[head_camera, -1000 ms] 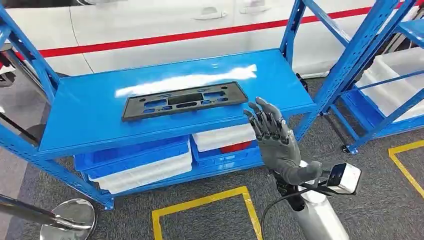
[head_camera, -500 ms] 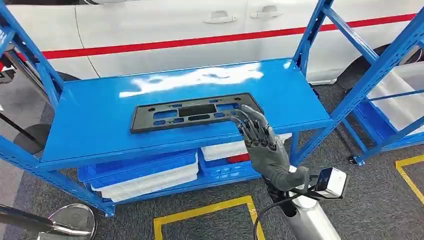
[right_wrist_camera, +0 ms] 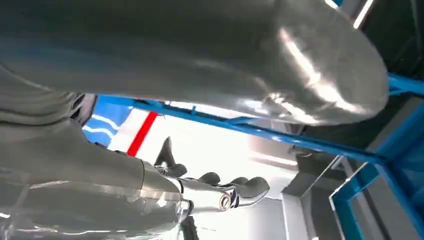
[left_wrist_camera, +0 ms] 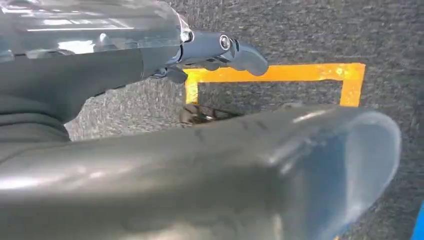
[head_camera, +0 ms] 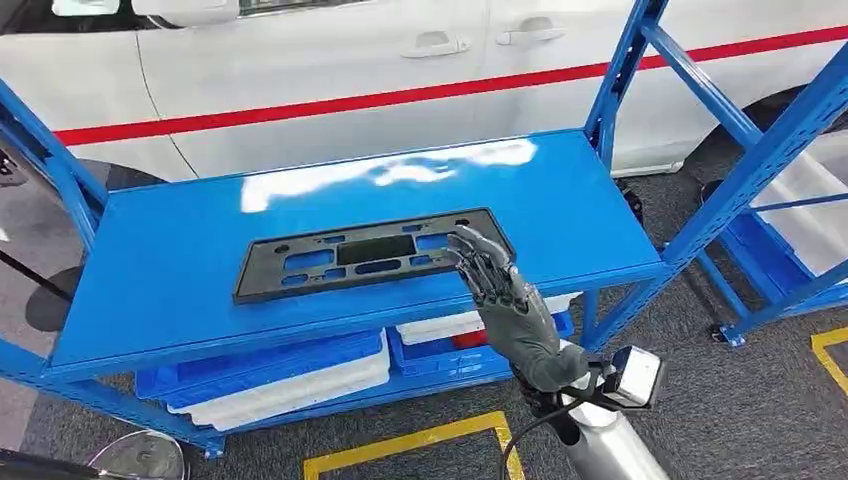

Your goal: Take the parts from the cabinet and place them on the table.

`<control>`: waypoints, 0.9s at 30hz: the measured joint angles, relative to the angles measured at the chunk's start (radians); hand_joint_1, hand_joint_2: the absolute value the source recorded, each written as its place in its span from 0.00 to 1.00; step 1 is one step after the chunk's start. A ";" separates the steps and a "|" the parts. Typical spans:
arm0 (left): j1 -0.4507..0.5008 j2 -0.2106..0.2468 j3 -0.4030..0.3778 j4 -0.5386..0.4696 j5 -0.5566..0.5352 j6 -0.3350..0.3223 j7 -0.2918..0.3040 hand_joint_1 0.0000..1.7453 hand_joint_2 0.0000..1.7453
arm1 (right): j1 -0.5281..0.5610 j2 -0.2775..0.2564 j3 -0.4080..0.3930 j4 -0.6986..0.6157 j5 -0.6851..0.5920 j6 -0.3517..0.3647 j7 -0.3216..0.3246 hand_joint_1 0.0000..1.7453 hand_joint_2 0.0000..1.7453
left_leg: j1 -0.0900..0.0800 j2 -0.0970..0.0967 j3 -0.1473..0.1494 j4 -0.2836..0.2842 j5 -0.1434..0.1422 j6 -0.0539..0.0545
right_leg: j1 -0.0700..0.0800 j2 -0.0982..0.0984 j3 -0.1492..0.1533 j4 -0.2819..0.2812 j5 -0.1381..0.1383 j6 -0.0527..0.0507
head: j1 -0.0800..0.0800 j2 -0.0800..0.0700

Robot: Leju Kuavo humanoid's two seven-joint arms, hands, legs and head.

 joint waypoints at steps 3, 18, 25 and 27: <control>0.000 0.001 -0.001 0.000 -0.003 0.002 0.000 0.00 0.00 | -0.001 0.000 0.016 0.014 0.011 -0.004 0.009 0.00 1.00 | -0.009 0.007 0.045 -0.174 0.083 0.012 | 0.001 -0.001 0.020 0.004 -0.022 0.010 | 0.000 0.000; -0.019 -0.003 -0.023 0.000 -0.027 0.019 0.007 0.00 0.00 | -0.183 0.061 0.190 0.319 0.202 -0.189 0.032 0.00 1.00 | -0.002 -0.004 0.072 -0.192 0.084 0.020 | -0.031 0.000 -0.044 0.022 0.010 0.065 | 0.000 0.000; -0.023 -0.003 -0.037 0.000 -0.034 0.025 0.020 0.00 0.00 | -0.329 0.173 0.286 0.480 0.596 -0.568 0.132 0.00 1.00 | 0.008 0.002 0.019 -0.073 0.009 -0.017 | -0.021 0.006 -0.045 0.012 0.020 0.012 | 0.000 0.000; -0.021 -0.003 -0.039 0.000 -0.034 0.029 0.023 0.00 0.00 | -0.365 0.201 0.322 0.535 0.722 -0.670 0.165 0.00 1.00 | 0.008 0.002 -0.064 0.101 -0.061 -0.020 | -0.013 0.003 -0.045 0.013 0.018 0.007 | 0.000 0.000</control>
